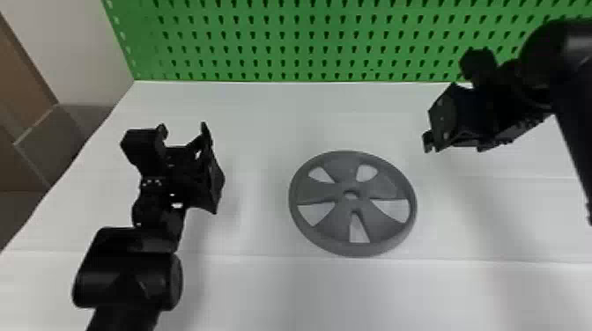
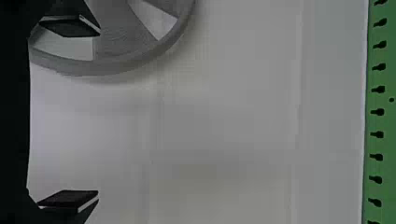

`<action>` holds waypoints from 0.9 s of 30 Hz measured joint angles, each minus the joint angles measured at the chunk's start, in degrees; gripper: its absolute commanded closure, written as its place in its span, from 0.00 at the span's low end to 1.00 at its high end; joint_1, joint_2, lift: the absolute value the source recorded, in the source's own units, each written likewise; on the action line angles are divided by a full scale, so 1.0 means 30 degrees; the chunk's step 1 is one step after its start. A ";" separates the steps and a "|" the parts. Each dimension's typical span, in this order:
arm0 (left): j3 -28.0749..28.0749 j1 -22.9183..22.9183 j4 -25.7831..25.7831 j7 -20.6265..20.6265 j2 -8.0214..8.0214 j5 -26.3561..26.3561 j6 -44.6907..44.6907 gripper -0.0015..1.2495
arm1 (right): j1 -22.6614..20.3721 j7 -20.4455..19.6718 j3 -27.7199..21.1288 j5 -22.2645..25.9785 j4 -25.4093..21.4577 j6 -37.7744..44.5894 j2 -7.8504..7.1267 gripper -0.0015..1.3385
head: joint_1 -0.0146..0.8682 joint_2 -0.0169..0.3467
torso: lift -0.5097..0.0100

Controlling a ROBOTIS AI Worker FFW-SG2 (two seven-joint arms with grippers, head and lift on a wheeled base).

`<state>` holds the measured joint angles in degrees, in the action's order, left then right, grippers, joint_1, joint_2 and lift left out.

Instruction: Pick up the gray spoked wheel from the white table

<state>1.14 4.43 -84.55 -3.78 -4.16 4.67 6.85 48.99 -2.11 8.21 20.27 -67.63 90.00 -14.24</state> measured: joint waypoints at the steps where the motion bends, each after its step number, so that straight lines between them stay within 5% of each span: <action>1: 0.0024 0.0015 0.0000 0.0000 -0.0009 -0.0003 -0.0018 0.34 | 0.0059 0.0000 0.0032 0.0089 0.0192 0.0000 -0.0020 0.06 | 0.90 0.25 | 0.80; 10: 0.0244 0.0131 0.0000 0.0000 -0.0095 -0.0027 -0.0198 0.34 | 0.0511 0.0000 0.0414 0.0646 0.1775 0.0000 -0.0357 0.06 | 0.90 0.25 | 0.80; 27: 0.0399 0.0174 0.0000 0.0000 -0.0163 0.0020 -0.0325 0.34 | 0.0591 0.0000 0.0633 0.0623 0.2337 0.0000 -0.0415 0.06 | 0.90 0.25 | 0.80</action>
<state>2.34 4.95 -84.55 -3.78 -4.65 4.73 5.87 50.76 -2.11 10.11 22.15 -60.62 90.00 -15.48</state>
